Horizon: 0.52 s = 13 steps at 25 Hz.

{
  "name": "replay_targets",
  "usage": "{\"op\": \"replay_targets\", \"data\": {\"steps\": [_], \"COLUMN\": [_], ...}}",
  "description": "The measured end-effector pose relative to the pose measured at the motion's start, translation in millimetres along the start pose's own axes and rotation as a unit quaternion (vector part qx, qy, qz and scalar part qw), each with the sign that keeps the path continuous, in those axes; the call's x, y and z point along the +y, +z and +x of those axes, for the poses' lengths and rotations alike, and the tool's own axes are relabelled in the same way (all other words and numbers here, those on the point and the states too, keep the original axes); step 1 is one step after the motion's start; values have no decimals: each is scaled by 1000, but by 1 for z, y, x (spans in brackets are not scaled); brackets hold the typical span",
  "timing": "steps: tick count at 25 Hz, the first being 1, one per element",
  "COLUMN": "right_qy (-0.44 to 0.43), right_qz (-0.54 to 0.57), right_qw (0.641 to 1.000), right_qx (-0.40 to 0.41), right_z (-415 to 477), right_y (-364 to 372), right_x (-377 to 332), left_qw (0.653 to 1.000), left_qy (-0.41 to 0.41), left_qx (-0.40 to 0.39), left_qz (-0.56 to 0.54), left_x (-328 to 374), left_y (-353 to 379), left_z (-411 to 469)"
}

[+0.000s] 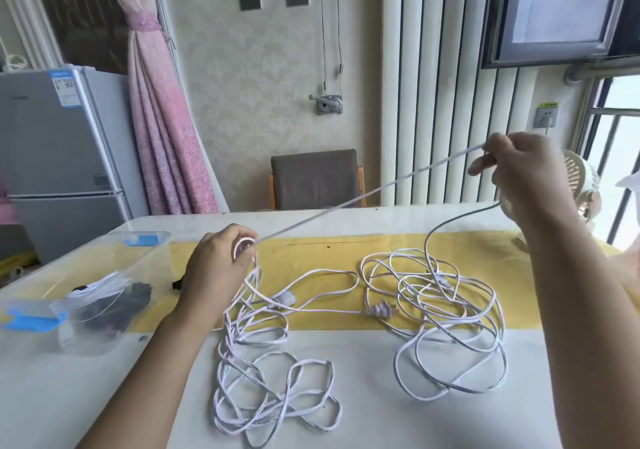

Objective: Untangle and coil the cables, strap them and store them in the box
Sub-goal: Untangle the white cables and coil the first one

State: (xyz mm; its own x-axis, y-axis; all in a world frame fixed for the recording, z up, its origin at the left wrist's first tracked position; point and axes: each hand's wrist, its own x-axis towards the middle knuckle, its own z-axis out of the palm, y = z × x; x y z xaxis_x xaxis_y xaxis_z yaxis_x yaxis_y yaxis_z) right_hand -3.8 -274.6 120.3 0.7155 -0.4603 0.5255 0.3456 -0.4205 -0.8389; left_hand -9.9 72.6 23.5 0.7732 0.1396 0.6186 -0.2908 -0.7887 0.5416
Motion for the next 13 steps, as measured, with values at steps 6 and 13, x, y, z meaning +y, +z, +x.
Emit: {"op": "replay_targets", "data": {"steps": [6, 13], "right_qy": [83, 10], "right_qz": [-331, -491], "right_qw": [940, 842], "right_qx": [9, -221], "right_z": [18, 4], "right_y": [-4, 38], "right_x": [50, 75], "left_qw": [984, 991], "left_qy": [-72, -131], "left_qx": [-121, -5], "left_qz": [-111, -26], "left_x": [-11, -13], "left_y": [14, 14], "left_z": [0, -1]}}
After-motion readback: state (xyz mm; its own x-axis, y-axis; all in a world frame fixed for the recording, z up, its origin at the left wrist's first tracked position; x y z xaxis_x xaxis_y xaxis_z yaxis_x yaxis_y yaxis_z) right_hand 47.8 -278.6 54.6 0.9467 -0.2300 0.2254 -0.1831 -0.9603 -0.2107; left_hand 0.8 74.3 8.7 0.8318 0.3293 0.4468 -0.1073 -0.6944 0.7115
